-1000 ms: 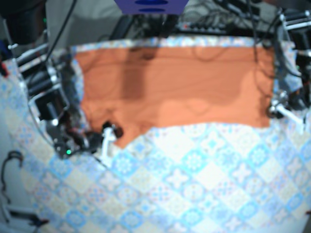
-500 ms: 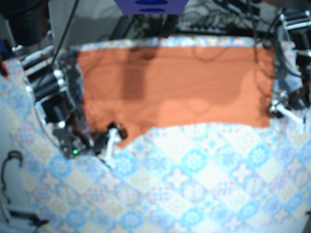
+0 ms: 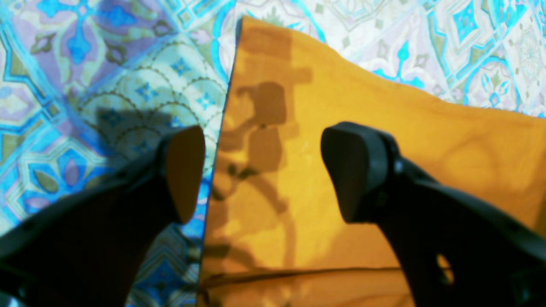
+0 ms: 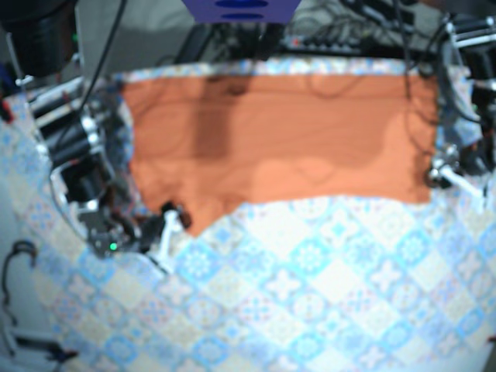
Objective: Fold the T-shirt properly
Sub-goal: 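Lower both open grippers onto the shirt's side edges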
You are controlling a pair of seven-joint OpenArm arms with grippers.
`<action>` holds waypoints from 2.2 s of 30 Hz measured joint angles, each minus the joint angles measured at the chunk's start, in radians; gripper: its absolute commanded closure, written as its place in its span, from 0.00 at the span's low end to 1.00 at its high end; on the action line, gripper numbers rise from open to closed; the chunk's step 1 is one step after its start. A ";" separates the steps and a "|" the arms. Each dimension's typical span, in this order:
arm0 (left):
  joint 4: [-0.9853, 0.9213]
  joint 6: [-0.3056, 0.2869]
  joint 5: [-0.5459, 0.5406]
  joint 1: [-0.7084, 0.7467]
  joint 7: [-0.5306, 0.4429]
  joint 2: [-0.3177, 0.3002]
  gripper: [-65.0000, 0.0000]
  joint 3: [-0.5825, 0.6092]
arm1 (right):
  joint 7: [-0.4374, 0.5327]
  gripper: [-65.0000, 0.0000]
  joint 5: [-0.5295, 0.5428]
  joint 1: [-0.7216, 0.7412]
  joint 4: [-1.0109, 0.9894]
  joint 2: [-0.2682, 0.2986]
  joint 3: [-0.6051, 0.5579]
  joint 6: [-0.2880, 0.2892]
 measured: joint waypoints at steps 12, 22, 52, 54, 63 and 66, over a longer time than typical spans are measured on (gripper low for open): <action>0.000 0.000 0.000 0.012 0.001 -0.002 0.29 -0.001 | 0.079 0.44 -0.028 -0.012 -0.077 0.000 0.003 0.003; 0.000 -0.001 0.000 0.013 0.000 -0.002 0.29 -0.001 | 0.089 0.44 -0.028 -0.012 -0.077 0.000 0.000 -0.019; 0.000 -0.001 0.000 0.013 0.001 -0.002 0.29 -0.001 | 0.130 0.45 -0.020 -0.043 -0.064 -0.019 0.000 -0.038; 0.000 -0.001 0.000 0.013 0.001 -0.002 0.30 -0.001 | 0.127 0.45 -0.021 -0.042 -0.064 -0.027 0.000 -0.039; 0.000 -0.001 0.000 0.013 0.000 -0.002 0.30 -0.001 | 0.143 0.53 -0.005 -0.046 -0.058 -0.035 -0.080 -0.043; 0.000 0.000 0.000 0.013 0.001 -0.002 0.30 -0.001 | 0.143 0.62 -0.004 -0.046 -0.058 -0.035 -0.087 -0.048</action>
